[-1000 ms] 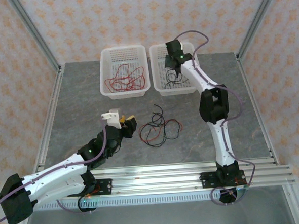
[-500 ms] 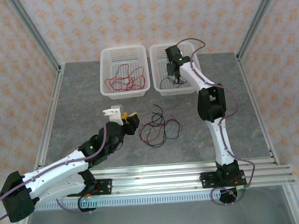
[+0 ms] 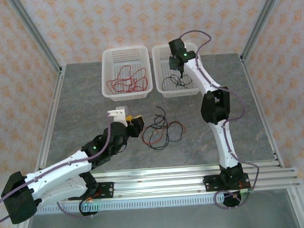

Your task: Untangle the cables

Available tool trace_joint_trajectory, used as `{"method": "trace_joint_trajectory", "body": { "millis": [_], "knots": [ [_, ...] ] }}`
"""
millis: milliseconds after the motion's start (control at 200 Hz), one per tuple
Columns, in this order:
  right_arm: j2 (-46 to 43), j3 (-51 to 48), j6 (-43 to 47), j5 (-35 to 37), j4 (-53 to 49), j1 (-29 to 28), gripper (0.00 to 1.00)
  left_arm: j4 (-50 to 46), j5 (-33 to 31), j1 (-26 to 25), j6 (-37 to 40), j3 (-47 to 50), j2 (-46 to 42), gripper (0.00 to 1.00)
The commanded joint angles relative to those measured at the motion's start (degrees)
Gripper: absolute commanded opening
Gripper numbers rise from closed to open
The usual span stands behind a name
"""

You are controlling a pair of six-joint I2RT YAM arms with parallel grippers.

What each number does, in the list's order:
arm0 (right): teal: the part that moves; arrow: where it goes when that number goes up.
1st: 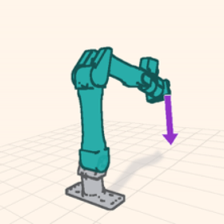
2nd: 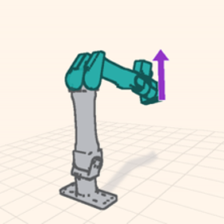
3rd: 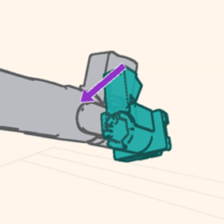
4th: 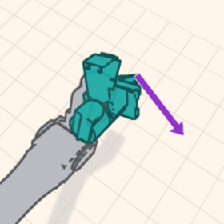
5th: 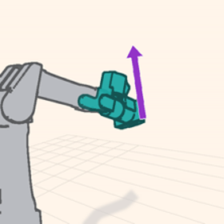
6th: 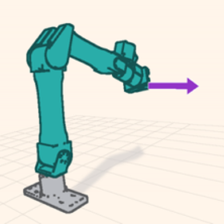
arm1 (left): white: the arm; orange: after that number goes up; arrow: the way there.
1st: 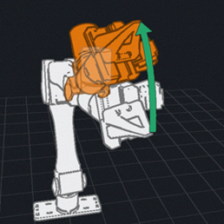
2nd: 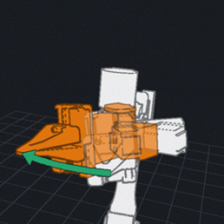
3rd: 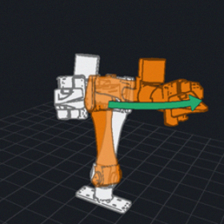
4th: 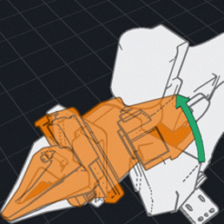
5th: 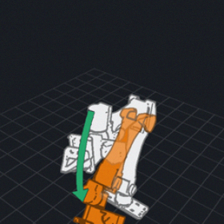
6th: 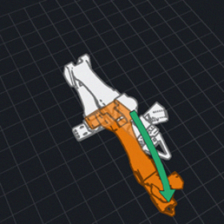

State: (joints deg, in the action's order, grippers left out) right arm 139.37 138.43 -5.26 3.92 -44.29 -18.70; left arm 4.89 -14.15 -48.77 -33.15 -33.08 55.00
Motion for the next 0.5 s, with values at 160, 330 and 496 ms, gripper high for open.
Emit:
{"method": "trace_joint_trajectory", "body": {
  "millis": [160, 330, 496],
  "knots": [
    [-15.42, 4.5, 0.89, -3.07, -4.48, -0.57, 0.5, -16.11, 5.94, -0.18, -7.13, -13.07, 8.01, 0.52],
    [-29.41, -7.84, 3.56, -1.34, -3.52, -3.73, 0.54, -23.06, 14.4, -0.27, -13.3, -17.73, 13.83, 0.52],
    [-42.94, -24.84, 4.07, 1.44, 0.36, -6.85, 0.56, -19.71, 21.59, -0.31, -19.13, -17.24, 17.6, 0.49]
  ]
}}
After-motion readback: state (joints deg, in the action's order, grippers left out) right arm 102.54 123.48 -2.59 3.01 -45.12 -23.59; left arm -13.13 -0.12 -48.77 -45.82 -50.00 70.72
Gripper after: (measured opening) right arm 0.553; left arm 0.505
